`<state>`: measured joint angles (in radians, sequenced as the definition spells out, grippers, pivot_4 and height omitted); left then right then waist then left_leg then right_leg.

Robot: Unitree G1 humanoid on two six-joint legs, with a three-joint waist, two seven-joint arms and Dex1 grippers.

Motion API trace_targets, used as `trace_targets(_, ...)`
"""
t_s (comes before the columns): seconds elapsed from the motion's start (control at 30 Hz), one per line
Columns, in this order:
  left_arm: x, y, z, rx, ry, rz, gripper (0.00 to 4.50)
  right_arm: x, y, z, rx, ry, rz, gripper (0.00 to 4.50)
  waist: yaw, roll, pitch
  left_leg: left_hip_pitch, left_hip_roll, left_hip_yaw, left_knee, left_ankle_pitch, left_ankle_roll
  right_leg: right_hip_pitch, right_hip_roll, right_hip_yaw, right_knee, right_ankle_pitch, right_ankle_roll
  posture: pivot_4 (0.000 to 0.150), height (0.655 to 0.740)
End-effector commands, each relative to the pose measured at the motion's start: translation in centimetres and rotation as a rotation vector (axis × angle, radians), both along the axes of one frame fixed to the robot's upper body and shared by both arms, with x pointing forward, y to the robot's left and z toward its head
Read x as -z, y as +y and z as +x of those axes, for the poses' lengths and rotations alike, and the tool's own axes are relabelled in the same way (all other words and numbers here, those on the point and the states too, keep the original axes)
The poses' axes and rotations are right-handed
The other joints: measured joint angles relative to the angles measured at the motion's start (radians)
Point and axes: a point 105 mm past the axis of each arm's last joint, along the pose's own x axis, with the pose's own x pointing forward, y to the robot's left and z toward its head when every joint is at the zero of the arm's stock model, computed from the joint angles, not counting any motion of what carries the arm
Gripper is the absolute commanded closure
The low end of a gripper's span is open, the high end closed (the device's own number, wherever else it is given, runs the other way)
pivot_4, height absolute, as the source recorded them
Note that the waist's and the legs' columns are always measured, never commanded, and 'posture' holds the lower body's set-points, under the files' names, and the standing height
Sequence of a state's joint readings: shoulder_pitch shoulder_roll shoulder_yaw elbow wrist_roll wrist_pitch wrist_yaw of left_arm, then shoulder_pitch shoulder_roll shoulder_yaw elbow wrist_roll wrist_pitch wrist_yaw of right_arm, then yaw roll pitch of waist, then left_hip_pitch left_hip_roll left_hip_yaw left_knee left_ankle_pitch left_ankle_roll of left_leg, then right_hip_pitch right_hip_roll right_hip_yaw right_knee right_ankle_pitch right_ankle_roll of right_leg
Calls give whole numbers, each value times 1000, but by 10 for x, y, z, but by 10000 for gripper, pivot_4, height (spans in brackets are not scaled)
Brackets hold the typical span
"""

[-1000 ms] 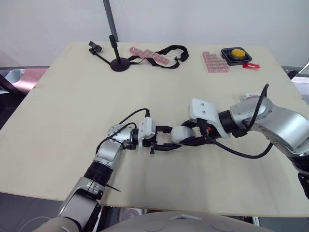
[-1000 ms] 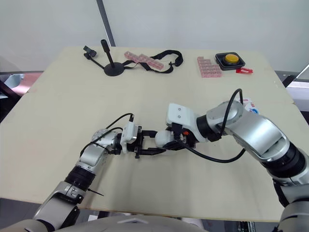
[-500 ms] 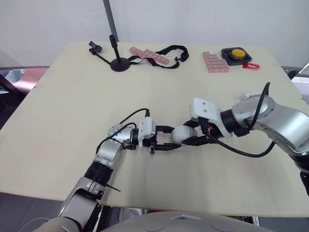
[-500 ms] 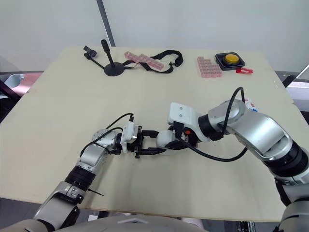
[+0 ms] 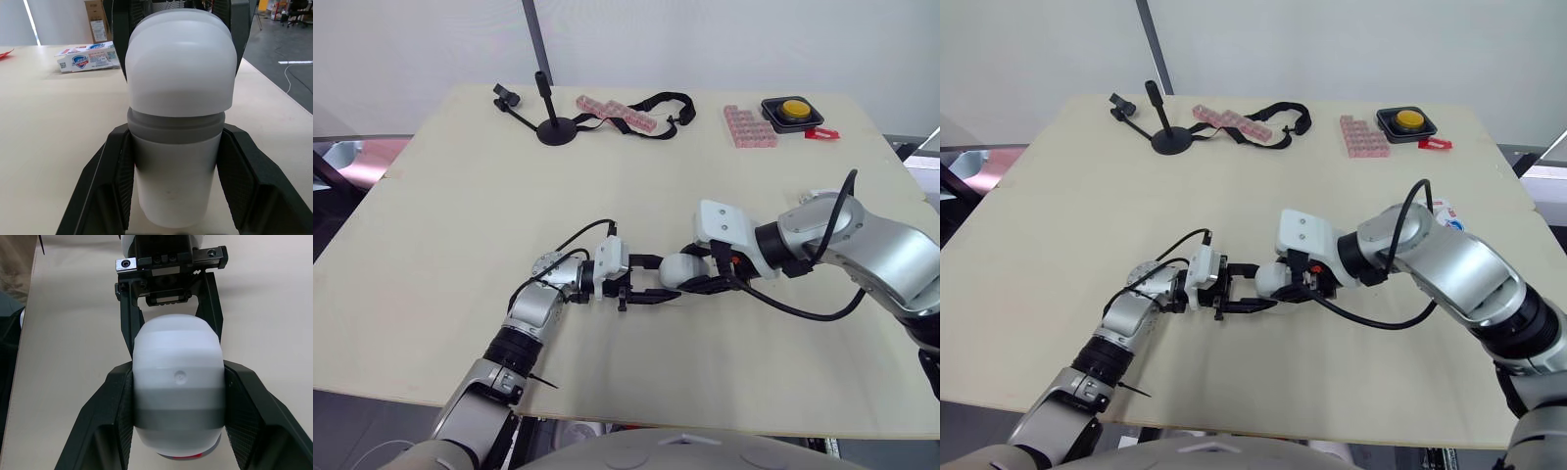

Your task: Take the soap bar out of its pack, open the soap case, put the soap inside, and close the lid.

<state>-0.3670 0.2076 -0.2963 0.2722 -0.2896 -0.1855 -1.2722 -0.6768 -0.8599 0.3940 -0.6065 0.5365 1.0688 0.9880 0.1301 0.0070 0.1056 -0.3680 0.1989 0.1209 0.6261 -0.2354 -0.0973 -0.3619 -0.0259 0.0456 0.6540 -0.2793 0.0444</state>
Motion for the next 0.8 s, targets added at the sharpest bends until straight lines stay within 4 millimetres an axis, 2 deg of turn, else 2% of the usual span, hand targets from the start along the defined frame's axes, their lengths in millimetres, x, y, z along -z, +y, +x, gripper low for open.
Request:
trace_targets(0.03, -2, 1, 2, -13, -13, 1, 25965, 16, -7, -3, 16, 52, -54, 25438, 0, 0, 0, 0, 0, 0, 0, 0, 0, 0, 0, 0, 0, 0, 0, 1500, 7400)
trace_targets(0.27, -1, 0, 1, -9, -13, 0, 25965, 16, -10, -1, 19, 41, -53, 25438, -1, 0, 0, 1, 0, 0, 0, 0, 0, 1, 0, 0, 0, 0, 0, 1500, 7400)
trace_targets(0.33, -1, 0, 0, -9, -12, -1, 25965, 16, -9, -2, 17, 47, -46, 15265, -1, -1, 0, 1, 0, 0, 0, 0, 0, 1, 0, 0, 0, 0, 0, 1500, 7400)
trace_targets(0.5, -1, 0, 0, -8, -11, 0, 25965, 14, -6, 1, 14, 23, -36, 149, 0, -1, 0, -1, 0, 0, 0, 0, 0, -1, 0, 0, 0, 0, 0, 1500, 7400)
trace_targets(0.8, 0, 0, -2, -4, -7, 4, 25965, 10, -4, 7, 22, -23, -14, 149, 0, -1, 0, -2, 0, 0, 0, 0, 0, -2, 0, 0, 0, 0, 0, 1500, 7400)
